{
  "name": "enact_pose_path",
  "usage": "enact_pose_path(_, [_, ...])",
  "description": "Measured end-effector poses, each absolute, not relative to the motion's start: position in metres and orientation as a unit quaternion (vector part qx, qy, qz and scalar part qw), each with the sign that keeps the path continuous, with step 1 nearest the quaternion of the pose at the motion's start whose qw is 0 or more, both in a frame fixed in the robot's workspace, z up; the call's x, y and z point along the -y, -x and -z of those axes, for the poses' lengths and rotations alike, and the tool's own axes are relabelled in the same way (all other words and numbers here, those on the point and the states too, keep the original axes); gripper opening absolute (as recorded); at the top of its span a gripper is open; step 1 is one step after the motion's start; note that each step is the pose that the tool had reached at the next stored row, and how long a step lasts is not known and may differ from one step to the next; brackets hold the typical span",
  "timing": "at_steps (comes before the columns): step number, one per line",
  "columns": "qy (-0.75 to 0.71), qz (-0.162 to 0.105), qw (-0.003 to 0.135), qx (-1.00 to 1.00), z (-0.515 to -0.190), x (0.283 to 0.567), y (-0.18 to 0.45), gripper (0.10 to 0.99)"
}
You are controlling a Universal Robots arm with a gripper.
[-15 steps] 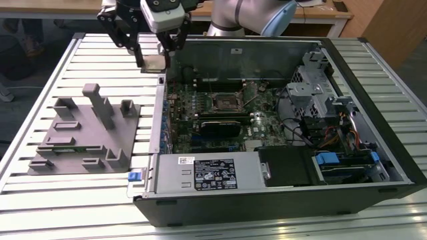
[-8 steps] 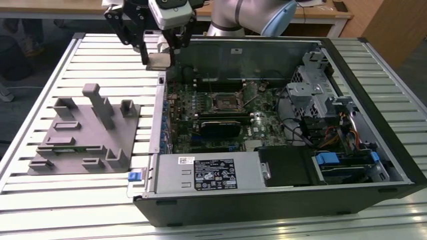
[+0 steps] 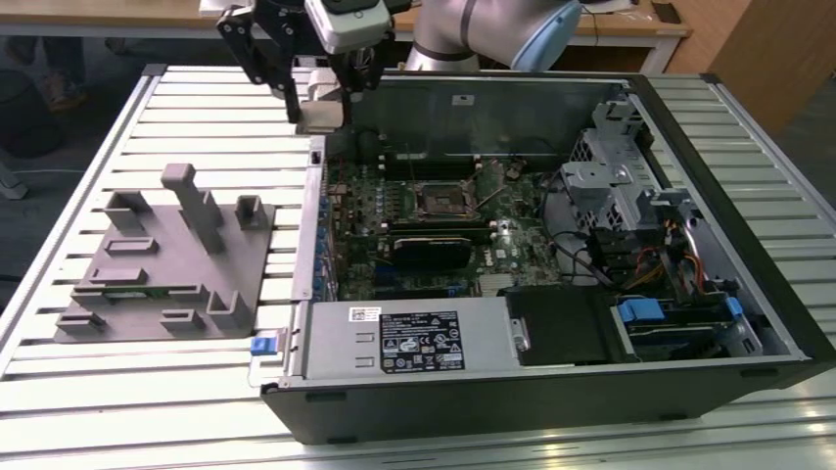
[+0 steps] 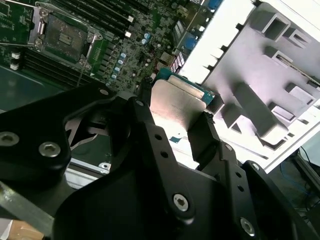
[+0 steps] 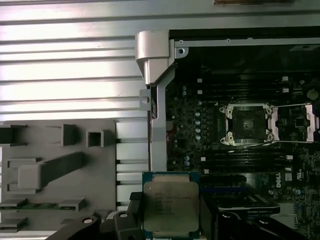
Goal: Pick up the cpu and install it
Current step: 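Pick up the cpu and move it towards the insertion slot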
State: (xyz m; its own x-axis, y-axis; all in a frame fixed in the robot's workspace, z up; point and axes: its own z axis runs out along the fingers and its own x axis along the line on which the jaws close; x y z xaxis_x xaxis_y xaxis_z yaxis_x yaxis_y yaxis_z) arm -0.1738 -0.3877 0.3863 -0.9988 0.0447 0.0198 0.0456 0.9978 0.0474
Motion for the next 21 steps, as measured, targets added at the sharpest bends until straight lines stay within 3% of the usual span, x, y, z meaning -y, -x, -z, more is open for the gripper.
enact_pose_path(21, [0.023, 0.024, 0.009, 0.999, -0.386, 0.372, 0.143, 0.541])
